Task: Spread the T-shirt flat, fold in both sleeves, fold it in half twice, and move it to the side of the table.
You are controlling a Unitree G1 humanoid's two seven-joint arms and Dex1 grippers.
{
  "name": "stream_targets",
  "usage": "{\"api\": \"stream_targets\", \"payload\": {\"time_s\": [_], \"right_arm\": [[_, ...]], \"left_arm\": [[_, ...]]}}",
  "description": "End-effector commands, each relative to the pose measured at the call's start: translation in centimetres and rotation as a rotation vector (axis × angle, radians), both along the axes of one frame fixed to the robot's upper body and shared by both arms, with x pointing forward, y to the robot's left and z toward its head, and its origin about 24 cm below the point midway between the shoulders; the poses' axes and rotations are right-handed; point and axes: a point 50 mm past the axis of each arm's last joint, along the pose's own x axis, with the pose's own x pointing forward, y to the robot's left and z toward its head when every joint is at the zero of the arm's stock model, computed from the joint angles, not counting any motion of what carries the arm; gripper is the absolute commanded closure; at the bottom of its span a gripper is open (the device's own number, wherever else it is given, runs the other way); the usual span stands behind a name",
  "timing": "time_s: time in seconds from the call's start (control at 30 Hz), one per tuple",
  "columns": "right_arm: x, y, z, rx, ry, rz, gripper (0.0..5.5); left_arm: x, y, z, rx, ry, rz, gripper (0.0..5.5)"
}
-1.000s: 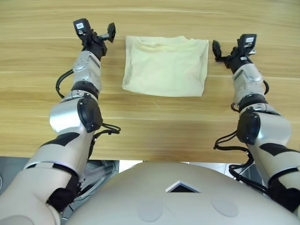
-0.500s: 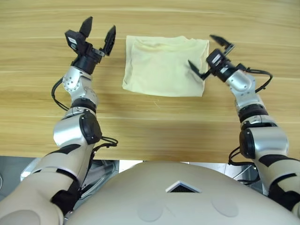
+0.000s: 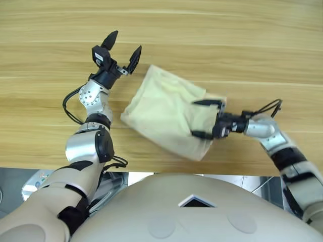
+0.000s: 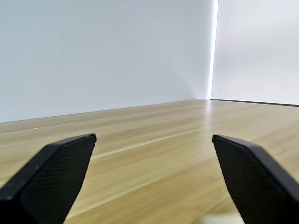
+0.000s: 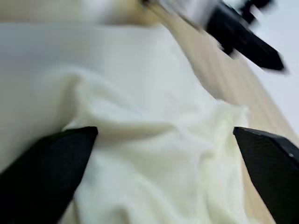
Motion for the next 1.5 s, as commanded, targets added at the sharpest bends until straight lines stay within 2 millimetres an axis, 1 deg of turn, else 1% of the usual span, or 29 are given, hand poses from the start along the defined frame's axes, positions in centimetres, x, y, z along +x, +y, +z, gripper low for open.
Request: {"api": "stream_targets", "payload": {"time_s": [0.03,0.13,0.23,0.33,0.43,0.5,0.57,0.67,0.83,1.03,1.1,1.27,1.43,1.5], "right_arm": [[0.0,0.0,3.6,0.064,-0.031,0.038,0.10],[2.5,0.1,4.4,0.068,-0.081,-0.091,0.10],[3.8,1.1,4.7,0.080,-0.113,-0.148,0.10],[4.5,2.9,3.9,0.068,-0.117,-0.141,0.10],[4.8,5.5,2.2,0.013,-0.106,-0.097,0.10],[5.6,7.2,1.3,0.001,-0.098,-0.101,0.10],[6.5,8.0,0.9,0.010,-0.091,-0.137,0.10],[8.2,8.5,0.4,0.022,-0.095,-0.230,0.10],[10.8,7.8,-0.7,0.024,-0.095,-0.411,0.10],[12.8,6.2,-3.2,-0.114,-0.111,-0.600,0.10],[13.1,5.6,-3.9,-0.140,-0.101,-0.661,0.10],[13.3,4.7,-4.6,-0.172,-0.077,-0.728,0.10],[13.7,2.2,-6.0,-0.279,-0.029,-0.931,0.10],[13.6,1.5,-6.2,-0.292,-0.023,-0.990,0.10]], "left_arm": [[0.1,-1.1,-0.3,0.019,0.015,-0.025,0.86],[0.1,-1.6,-0.4,0.032,0.017,-0.036,0.86],[0.0,-1.8,-0.4,0.040,0.015,-0.043,0.86],[-0.1,-1.8,-0.4,0.041,0.007,-0.041,0.86],[0.0,-1.6,-0.3,0.035,0.000,-0.031,0.86],[0.0,-1.6,-0.3,0.031,0.000,-0.029,0.86],[0.0,-1.8,-0.3,0.029,0.004,-0.032,0.86],[-0.1,-2.1,-0.5,0.027,0.012,-0.035,0.86],[-0.2,-2.3,-0.8,0.028,0.024,-0.036,0.86],[-0.3,-2.7,-1.0,0.030,0.029,-0.042,0.86],[-0.3,-2.7,-1.0,0.032,0.031,-0.043,0.86],[-0.3,-2.6,-1.1,0.036,0.036,-0.039,0.86],[-0.4,-2.8,-1.0,0.032,0.028,-0.040,0.86],[-0.5,-2.7,-1.1,0.033,0.027,-0.039,0.86]]}}
